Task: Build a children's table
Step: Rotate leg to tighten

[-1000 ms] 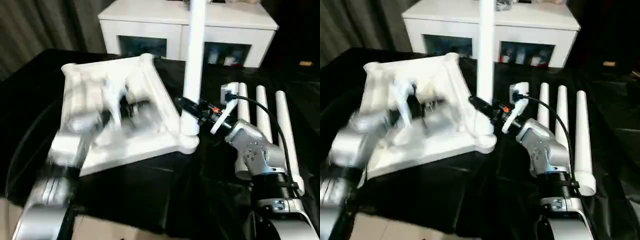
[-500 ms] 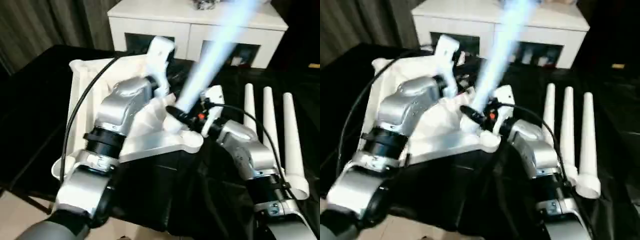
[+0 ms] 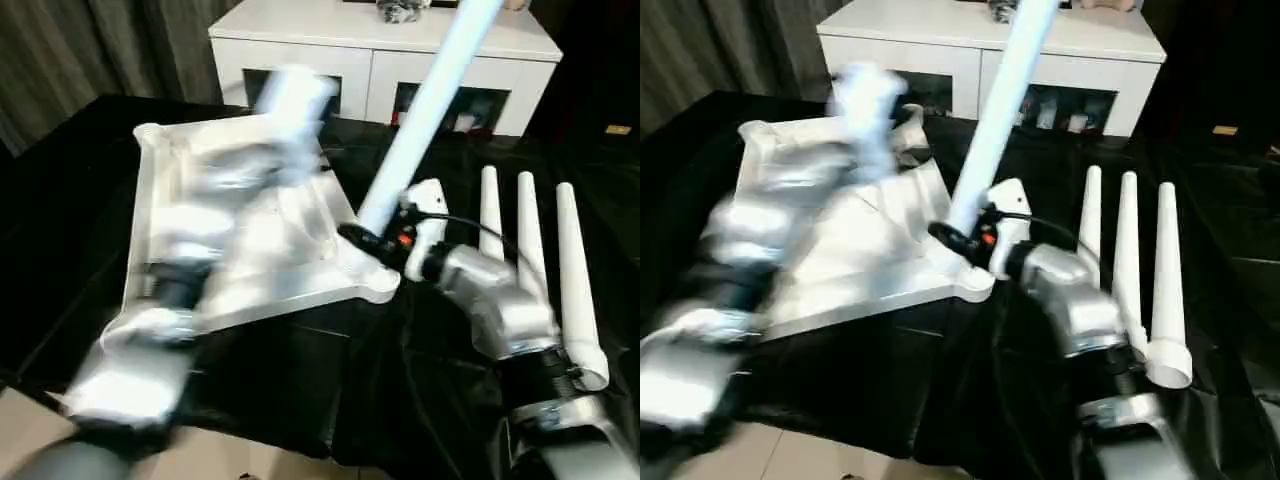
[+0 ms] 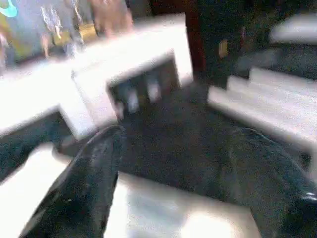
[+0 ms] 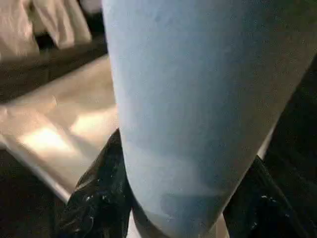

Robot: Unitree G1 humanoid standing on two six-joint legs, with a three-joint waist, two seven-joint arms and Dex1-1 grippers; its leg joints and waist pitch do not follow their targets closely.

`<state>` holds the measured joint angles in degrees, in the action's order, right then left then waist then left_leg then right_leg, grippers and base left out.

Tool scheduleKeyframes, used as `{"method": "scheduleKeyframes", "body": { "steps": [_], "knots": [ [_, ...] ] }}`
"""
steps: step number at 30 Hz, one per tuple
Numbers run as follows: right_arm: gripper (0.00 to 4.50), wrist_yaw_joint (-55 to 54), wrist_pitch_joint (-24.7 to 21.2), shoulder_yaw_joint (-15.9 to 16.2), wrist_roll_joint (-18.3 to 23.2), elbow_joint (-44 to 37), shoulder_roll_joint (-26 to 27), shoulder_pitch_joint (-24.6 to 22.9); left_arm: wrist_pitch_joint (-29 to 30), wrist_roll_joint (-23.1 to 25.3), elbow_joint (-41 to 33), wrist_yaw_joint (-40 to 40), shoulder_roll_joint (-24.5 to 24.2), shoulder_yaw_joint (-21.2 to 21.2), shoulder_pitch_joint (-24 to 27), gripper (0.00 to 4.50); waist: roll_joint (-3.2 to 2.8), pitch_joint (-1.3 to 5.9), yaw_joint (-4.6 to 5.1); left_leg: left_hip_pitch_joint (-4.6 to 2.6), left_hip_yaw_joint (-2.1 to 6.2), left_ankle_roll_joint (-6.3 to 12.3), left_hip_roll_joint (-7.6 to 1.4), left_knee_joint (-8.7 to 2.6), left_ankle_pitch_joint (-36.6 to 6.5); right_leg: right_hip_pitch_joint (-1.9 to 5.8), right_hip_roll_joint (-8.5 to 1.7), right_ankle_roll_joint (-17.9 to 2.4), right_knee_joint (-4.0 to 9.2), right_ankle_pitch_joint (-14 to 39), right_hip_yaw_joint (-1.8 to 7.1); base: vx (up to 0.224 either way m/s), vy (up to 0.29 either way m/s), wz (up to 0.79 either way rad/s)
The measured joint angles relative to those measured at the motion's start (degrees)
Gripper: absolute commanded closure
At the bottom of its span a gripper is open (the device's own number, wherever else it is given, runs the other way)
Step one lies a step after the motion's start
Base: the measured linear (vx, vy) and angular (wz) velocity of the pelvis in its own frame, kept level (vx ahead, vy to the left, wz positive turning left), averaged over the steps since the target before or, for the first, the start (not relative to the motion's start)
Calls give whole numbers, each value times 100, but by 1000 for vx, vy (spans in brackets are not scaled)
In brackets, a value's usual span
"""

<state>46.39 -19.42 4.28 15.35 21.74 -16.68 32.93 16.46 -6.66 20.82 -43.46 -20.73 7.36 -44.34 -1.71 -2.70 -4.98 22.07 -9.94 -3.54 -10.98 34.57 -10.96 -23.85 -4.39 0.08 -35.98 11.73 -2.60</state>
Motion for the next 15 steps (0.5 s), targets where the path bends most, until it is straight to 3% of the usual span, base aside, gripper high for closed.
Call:
{"method": "scheduleKeyframes", "body": {
  "steps": [3,7,15],
  "knots": [
    [265,217,-78,37,-15,98,-112,111,-139,47,9,-841,-281,432,628,36,10,-4,-55,8,0,0,2,5,0,-1,-3,-1,0,0,-1,0,0,0],
    [265,373,-109,70,-21,177,-214,161,-256,34,33,-1267,-277,780,952,10,13,-6,-112,9,-3,-2,1,25,0,4,-7,-5,-9,-5,3,0,0,0],
    [265,411,-118,70,-87,371,-274,266,-865,355,653,-1249,75,1112,1037,0,4,-7,-9,-6,-3,-32,0,25,13,14,-7,-3,-11,-43,5,0,0,0]
  ]
}}
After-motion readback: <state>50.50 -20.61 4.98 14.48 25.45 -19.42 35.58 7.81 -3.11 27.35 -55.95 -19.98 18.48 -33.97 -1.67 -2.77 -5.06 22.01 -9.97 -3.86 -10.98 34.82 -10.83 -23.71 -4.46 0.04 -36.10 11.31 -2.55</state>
